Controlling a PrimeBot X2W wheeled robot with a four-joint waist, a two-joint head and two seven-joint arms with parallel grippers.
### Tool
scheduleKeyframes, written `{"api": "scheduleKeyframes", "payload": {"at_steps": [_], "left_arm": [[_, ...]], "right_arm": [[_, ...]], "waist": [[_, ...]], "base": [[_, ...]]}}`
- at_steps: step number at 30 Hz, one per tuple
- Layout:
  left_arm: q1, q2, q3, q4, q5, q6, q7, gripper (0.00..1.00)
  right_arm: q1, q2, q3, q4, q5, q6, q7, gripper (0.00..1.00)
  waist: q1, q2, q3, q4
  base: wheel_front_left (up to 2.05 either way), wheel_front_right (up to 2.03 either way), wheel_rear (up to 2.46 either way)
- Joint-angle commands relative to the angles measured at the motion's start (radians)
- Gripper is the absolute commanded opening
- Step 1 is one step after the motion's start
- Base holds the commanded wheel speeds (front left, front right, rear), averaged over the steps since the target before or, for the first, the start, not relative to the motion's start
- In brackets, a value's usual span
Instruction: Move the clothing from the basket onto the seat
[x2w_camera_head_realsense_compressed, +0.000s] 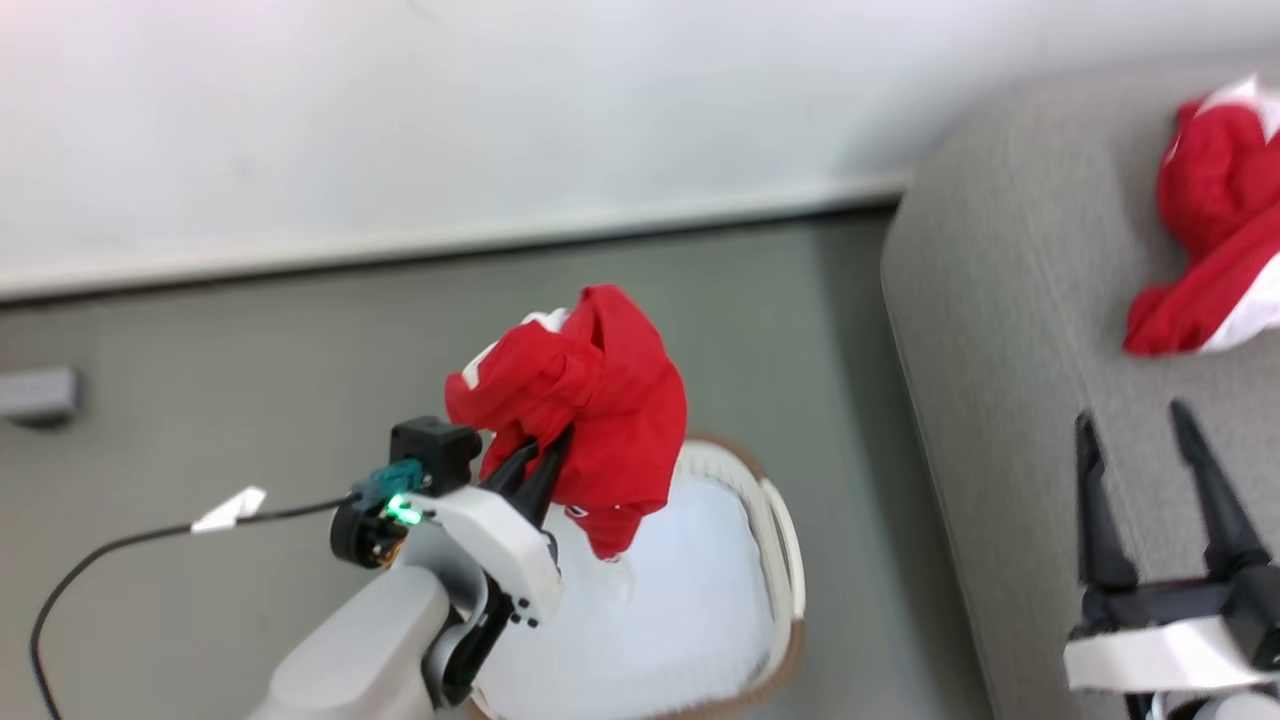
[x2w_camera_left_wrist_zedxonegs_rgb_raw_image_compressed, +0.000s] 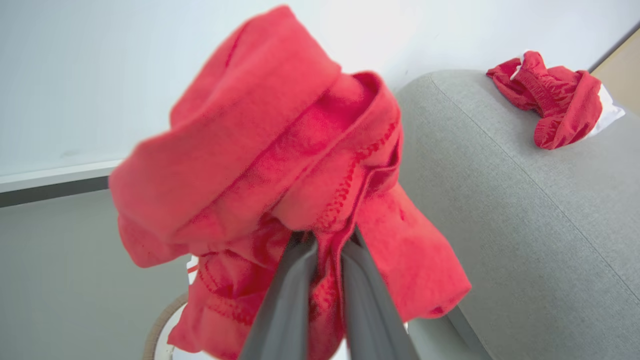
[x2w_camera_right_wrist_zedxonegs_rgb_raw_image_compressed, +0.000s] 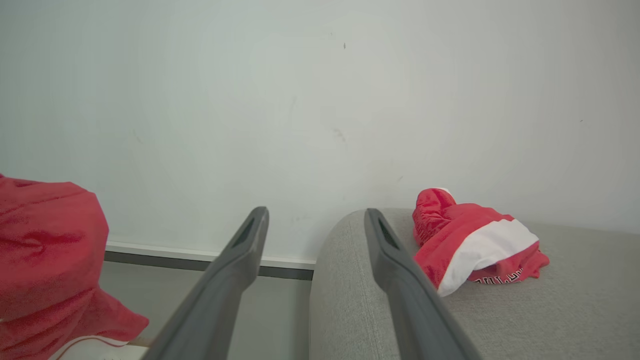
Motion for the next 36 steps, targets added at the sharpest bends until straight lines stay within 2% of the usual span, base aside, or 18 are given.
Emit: {"api": "scheduleKeyframes", "payload": {"at_steps": [1, 9, 14, 21, 26, 30, 36], "left_arm": [[0.026, 0.011, 0.005, -0.026, -0.004, 0.013, -0.006, 0.0], [0.179, 0.108, 0.034, -0.267, -0.031, 0.127, 0.017, 0.0], [0.269, 0.186, 0.058, -0.439, -0.042, 0.21, 0.048, 0.0], [0.352, 0.269, 0.084, -0.605, -0.055, 0.297, 0.081, 0.0], [0.383, 0.304, 0.098, -0.672, -0.062, 0.328, 0.097, 0.0], [0.39, 0.317, 0.095, -0.709, -0.057, 0.343, 0.11, 0.0], [0.37, 0.323, 0.088, -0.747, -0.047, 0.35, 0.131, 0.0]], "right_arm": [[0.023, -0.003, 0.005, 0.008, -0.013, -0.003, 0.001, 1.0], [0.129, -0.003, 0.066, 0.068, -0.008, -0.003, 0.001, 1.0], [0.164, -0.003, 0.109, 0.079, 0.01, -0.003, 0.001, 1.0], [0.203, -0.003, 0.137, 0.083, 0.037, -0.003, 0.001, 1.0], [0.208, -0.003, 0.163, 0.078, 0.038, -0.003, 0.001, 1.0], [0.186, -0.003, 0.225, 0.066, 0.024, -0.003, 0.001, 1.0], [0.122, -0.003, 0.433, 0.068, -0.005, -0.003, 0.001, 1.0]], "waist": [[0.0003, 0.0, -0.122, 0.055], [0.0003, 0.0, -0.291, 0.081], [0.0003, 0.0, -0.333, 0.081], [0.0003, 0.0, -0.366, 0.098], [0.0003, 0.0, -0.372, 0.108], [0.0003, 0.0, -0.372, 0.111], [0.0003, 0.0, -0.373, 0.108]], "base": [[0.0, 0.0, 0.0], [0.0, 0.0, 0.0], [0.0, 0.0, 0.0], [0.0, 0.0, 0.0], [0.0, 0.0, 0.0], [0.0, 0.0, 0.0], [0.0, 0.0, 0.0]]}}
